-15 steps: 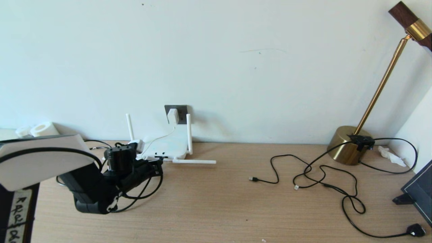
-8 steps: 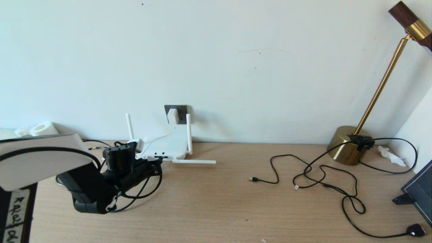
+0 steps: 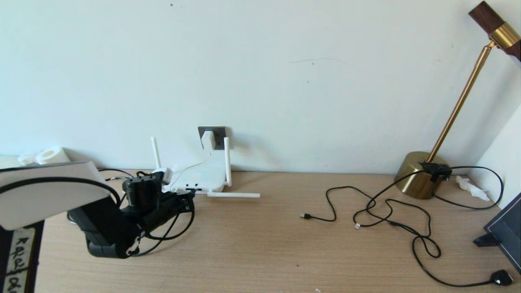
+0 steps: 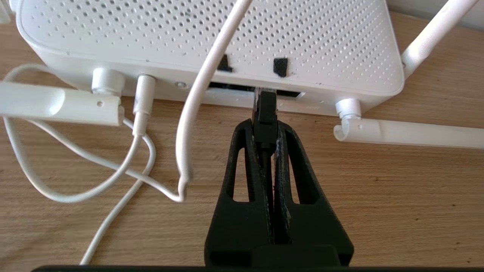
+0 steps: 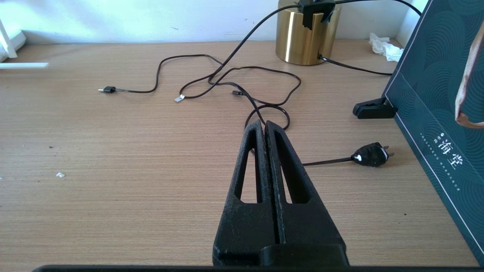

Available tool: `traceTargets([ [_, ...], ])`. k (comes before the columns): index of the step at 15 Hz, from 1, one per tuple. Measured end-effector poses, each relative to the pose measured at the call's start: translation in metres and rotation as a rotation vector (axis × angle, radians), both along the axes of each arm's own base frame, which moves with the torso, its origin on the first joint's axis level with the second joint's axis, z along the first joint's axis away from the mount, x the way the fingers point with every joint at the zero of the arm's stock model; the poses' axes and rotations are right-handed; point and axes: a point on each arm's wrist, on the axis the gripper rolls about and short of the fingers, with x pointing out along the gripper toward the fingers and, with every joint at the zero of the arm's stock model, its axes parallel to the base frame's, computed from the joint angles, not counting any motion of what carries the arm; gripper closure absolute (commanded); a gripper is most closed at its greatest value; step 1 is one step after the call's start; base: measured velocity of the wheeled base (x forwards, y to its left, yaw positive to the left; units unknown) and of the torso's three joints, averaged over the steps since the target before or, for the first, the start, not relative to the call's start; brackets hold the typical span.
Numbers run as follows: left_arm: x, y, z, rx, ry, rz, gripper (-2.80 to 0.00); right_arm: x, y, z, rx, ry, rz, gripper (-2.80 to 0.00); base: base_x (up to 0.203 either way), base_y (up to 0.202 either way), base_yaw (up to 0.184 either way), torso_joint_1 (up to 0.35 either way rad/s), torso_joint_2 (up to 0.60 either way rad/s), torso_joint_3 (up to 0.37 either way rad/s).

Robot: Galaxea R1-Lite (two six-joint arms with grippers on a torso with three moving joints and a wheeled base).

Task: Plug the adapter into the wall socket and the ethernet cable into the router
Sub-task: Plug cable into router interface

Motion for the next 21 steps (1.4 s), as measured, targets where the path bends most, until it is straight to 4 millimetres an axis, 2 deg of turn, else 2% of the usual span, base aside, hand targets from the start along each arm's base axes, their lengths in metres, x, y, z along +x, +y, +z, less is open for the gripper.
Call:
traceTargets([
  [9,-0.017,0.001,-0.009,0.002,0.038,0.0,0.0,0.0,0.0,0.0,0.0,0.0,-0.001,0.0,0.0,0.0,0.0,0.0,0.0,0.0],
  [21,-0.018,0.014,0.002,-0.002,0.011,0.02,0.0,0.0,0.0,0.0,0.0,0.0,-0.001,0.0,0.0,0.0,0.0,0.0,0.0,0.0],
])
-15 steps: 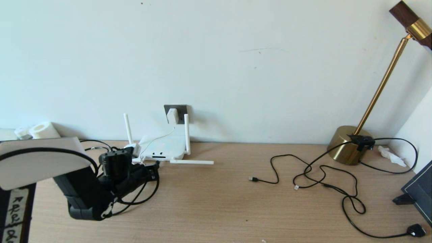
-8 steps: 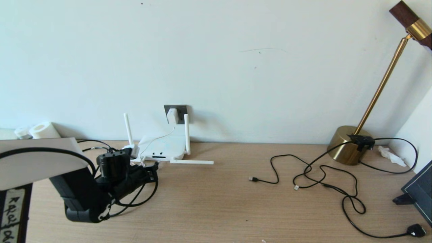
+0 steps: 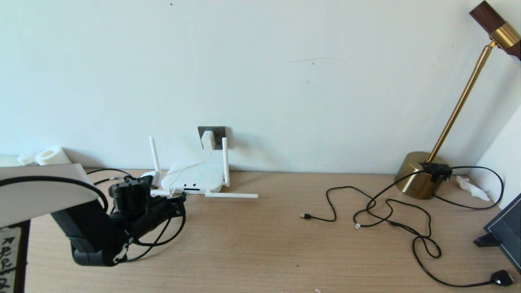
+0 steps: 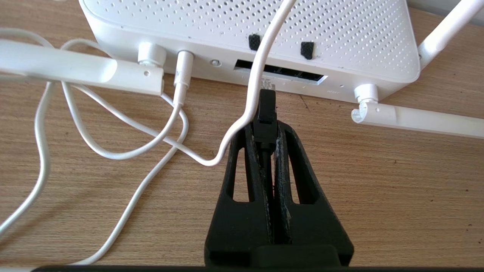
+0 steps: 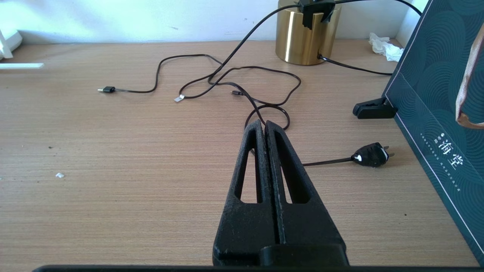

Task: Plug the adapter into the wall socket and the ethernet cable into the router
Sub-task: Plug cable into router interface

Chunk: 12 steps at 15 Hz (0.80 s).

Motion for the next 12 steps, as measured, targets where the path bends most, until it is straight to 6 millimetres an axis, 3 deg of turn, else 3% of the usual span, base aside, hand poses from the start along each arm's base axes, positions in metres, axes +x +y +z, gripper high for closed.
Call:
traceTargets([
  [12,0.0089,0.0018,0.0069,0.011,-0.016,0.002,0.0,0.0,0.0,0.0,0.0,0.0,0.0,0.0,0.0,0.0,0.0,0.0,0.0,0.0],
])
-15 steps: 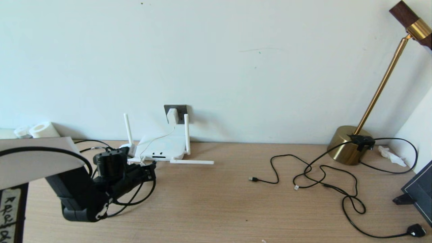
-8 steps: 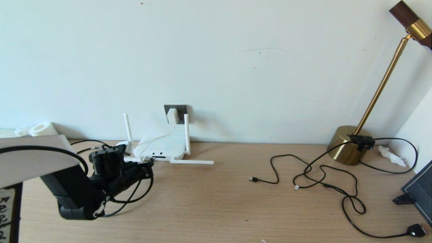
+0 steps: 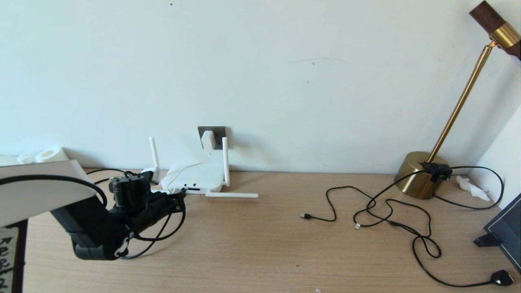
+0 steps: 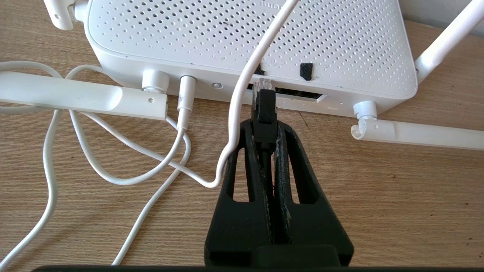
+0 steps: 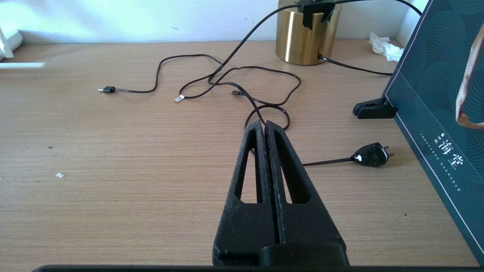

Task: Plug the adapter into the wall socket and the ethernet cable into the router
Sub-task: Plug cable into router interface

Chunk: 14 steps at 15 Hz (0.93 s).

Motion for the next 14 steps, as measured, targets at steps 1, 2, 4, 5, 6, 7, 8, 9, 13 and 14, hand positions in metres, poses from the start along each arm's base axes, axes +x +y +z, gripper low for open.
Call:
traceTargets([
  [1,0.001,0.0003,-0.0001,0.003,-0.001,0.0,0.0,0.0,0.0,0.0,0.0,0.0,0.0,0.0,0.0,0.0,0.0,0.0,0.0,0.0],
  [2,0.0017,0.0004,-0.0003,0.008,-0.002,-0.002,0.0,0.0,0.0,0.0,0.0,0.0,0.0,0.0,0.0,0.0,0.0,0.0,0.0,0.0],
  [4,0.0024,0.0014,-0.0011,0.01,-0.002,0.0,0.0,0.0,0.0,0.0,0.0,0.0,0.0,0.0,0.0,0.0,0.0,0.0,0.0,0.0],
  [5,0.0026,0.0023,-0.0013,0.01,-0.002,0.002,0.0,0.0,0.0,0.0,0.0,0.0,0.0,0.0,0.0,0.0,0.0,0.0,0.0,0.0],
  [6,0.0028,0.0036,-0.0016,0.011,-0.002,0.005,0.0,0.0,0.0,0.0,0.0,0.0,0.0,0.0,0.0,0.0,0.0,0.0,0.0,0.0],
  [7,0.003,0.005,-0.0015,0.011,-0.003,0.008,0.0,0.0,0.0,0.0,0.001,0.0,0.0,0.0,0.0,0.0,0.0,0.0,0.0,0.0],
  [8,0.0031,0.0058,-0.0015,0.011,-0.004,0.011,0.0,0.0,0.0,0.0,0.0,0.0,0.0,0.0,0.0,0.0,0.0,0.0,0.0,0.0],
  [9,0.0031,0.0065,-0.0015,0.011,-0.004,0.012,0.0,0.0,0.0,0.0,0.0,0.0,-0.001,0.0,0.0,0.0,0.0,0.0,0.0,0.0],
  [13,0.0023,0.0078,-0.0031,0.011,-0.001,0.016,0.0,0.0,0.0,0.0,0.0,0.0,0.0,0.0,0.0,0.0,0.0,0.0,0.0,0.0],
  [14,0.0018,0.0078,-0.0034,0.011,0.0,0.016,0.0,0.0,0.0,0.0,0.0,0.0,-0.001,0.0,0.0,0.0,0.0,0.0,0.0,0.0],
])
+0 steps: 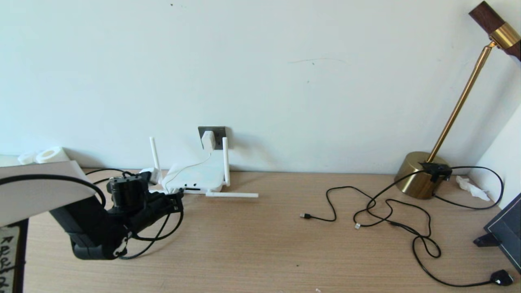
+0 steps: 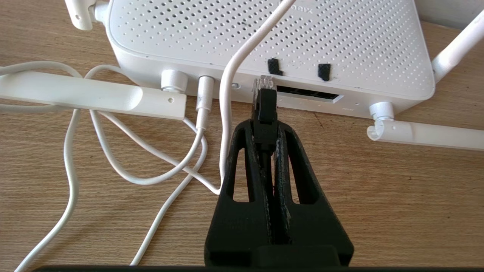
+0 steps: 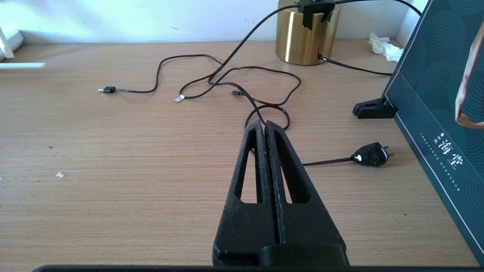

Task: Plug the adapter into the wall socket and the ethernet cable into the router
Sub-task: Plug cable into router interface

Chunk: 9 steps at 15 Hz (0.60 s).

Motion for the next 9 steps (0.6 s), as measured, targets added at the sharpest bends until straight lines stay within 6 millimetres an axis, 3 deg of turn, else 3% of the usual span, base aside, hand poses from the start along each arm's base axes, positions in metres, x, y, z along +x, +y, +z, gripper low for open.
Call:
traceTargets([
  [9,-0.0067,-0.0004,-0.0027,0.0,0.021,-0.001,0.0,0.0,0.0,0.0,0.0,0.0,0.0,0.0,0.0,0.0,0.0,0.0,0.0,0.0],
])
